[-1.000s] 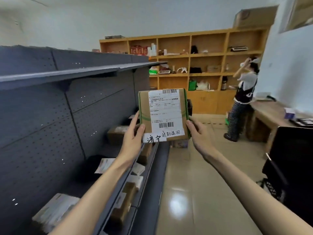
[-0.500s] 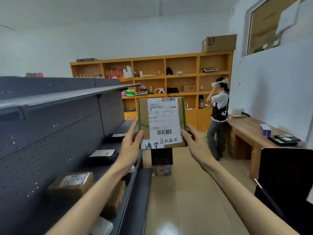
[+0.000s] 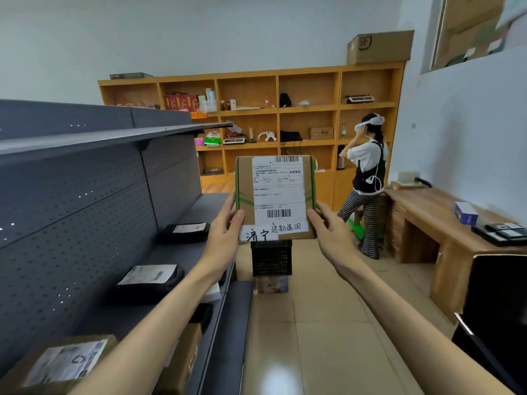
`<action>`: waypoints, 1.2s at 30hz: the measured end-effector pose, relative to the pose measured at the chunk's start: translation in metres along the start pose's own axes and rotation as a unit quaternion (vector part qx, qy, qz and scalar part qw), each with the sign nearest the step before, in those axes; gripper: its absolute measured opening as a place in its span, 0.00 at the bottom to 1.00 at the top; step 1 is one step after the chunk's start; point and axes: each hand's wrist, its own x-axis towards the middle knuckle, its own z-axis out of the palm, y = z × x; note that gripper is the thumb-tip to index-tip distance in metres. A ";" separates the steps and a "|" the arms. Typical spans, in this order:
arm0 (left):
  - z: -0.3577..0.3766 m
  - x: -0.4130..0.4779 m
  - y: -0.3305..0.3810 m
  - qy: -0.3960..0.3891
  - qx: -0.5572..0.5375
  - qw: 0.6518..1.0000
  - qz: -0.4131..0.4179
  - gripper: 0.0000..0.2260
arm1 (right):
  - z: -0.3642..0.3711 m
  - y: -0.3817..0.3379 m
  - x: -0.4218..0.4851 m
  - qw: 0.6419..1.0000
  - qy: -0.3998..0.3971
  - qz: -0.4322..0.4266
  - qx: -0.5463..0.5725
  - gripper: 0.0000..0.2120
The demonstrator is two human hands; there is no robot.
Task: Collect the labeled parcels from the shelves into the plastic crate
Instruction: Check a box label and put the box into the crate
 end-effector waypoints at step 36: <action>0.053 0.641 -0.319 -0.019 0.002 1.000 0.005 0.21 | 0.113 0.292 0.653 0.999 -0.017 -0.026 0.038 0.20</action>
